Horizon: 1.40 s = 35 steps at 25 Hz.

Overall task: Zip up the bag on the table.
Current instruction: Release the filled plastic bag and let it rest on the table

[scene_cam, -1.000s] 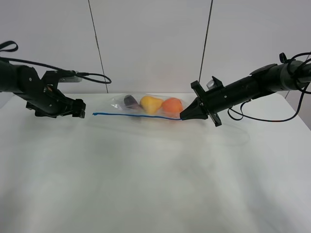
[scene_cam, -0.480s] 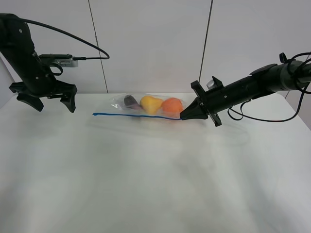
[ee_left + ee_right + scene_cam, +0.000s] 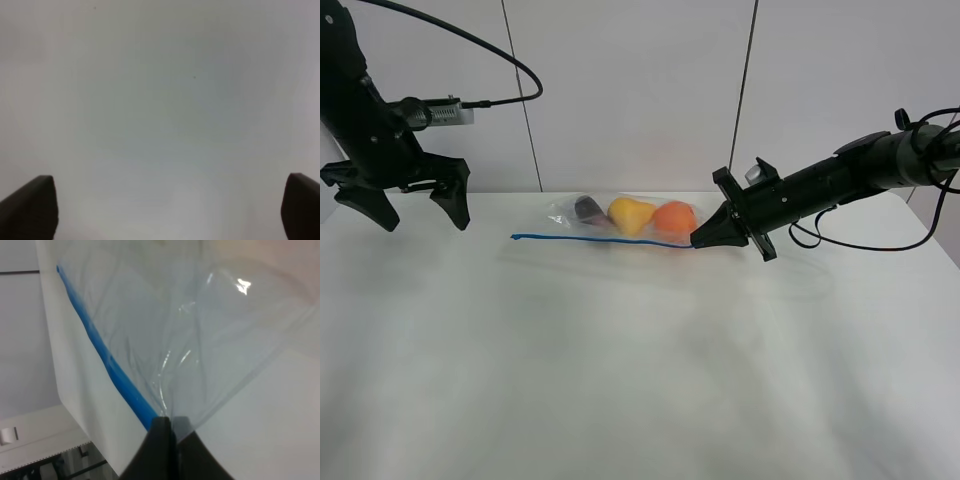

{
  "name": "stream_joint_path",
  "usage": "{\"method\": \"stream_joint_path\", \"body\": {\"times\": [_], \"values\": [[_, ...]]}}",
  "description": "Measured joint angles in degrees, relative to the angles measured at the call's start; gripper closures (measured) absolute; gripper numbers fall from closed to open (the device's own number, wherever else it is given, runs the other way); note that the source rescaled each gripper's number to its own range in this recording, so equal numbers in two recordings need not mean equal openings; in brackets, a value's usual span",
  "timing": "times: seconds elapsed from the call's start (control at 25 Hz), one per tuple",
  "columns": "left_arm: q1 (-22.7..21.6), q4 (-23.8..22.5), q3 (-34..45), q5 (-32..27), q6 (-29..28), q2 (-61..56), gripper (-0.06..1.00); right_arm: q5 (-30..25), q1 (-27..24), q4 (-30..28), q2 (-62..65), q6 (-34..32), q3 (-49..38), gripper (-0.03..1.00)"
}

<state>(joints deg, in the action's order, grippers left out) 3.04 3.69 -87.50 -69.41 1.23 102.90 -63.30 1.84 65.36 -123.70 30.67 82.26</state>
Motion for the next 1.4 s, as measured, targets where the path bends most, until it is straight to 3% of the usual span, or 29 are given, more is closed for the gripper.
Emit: {"method": "stream_joint_path", "body": {"times": [0.32, 0.92, 1.16, 1.4], "values": [[0.07, 0.21, 15.94, -0.05, 0.0, -15.16, -0.06, 0.0, 0.0, 0.0, 0.0, 0.0, 0.0, 0.97], [0.07, 0.21, 55.97, 1.99, 0.19, -46.1, -0.06, -0.36, 0.0, -0.02, 0.0, 0.0, 0.0, 0.97], [0.07, 0.21, 57.35, 8.42, 2.63, -58.26, -0.06, -0.36, 0.0, -0.02, 0.0, 0.0, 0.0, 0.97], [0.07, 0.27, 58.96, 8.63, 3.62, -67.93, -0.06, -0.3, 0.0, -0.12, 0.0, 0.0, 0.0, 0.97]]}}
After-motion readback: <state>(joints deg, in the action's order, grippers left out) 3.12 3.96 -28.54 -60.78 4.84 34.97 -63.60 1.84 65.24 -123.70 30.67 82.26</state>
